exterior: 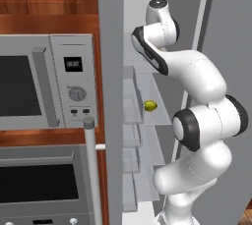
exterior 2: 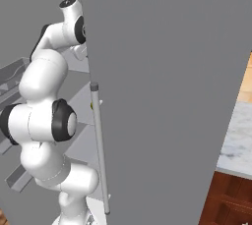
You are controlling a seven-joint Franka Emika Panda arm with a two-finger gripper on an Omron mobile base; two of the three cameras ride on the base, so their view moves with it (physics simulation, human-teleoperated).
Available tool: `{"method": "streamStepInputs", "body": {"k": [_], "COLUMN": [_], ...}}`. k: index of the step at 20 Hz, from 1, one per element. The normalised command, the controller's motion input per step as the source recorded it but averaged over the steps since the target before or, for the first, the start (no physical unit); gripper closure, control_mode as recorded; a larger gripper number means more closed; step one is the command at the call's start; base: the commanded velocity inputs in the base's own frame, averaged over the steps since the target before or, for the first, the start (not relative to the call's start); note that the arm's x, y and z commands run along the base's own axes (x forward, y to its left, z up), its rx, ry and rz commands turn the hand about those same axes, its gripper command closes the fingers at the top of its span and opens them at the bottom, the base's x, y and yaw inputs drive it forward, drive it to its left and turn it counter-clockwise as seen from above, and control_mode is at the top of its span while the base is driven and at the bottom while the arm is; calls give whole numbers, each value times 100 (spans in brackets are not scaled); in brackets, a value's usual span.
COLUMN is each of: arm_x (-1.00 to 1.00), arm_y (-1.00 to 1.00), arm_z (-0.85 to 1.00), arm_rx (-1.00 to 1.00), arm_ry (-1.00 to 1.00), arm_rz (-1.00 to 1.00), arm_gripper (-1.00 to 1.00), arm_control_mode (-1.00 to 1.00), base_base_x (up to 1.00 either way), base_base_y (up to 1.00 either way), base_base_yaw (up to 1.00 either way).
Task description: Take the steak, mango, and pear from the freezer and place them in the bowl on the counter.
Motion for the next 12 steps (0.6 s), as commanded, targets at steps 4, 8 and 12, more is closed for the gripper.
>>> {"method": "streamStepInputs", "body": {"k": [4, 8, 12], "arm_x": [5, 10, 7], "arm_y": [-6, -32, -7], "arm_z": [-20, -30, -49], "arm_rx": [0, 0, 0], "arm_ry": [0, 1, 12], "arm_rz": [0, 0, 0], "arm_gripper": [-100, -100, 100], "arm_control_mode": [-100, -100, -100], "base_base_x": [0, 0, 0], "base_base_y": [0, 0, 0], "base_base_yaw": [0, 0, 0]}}
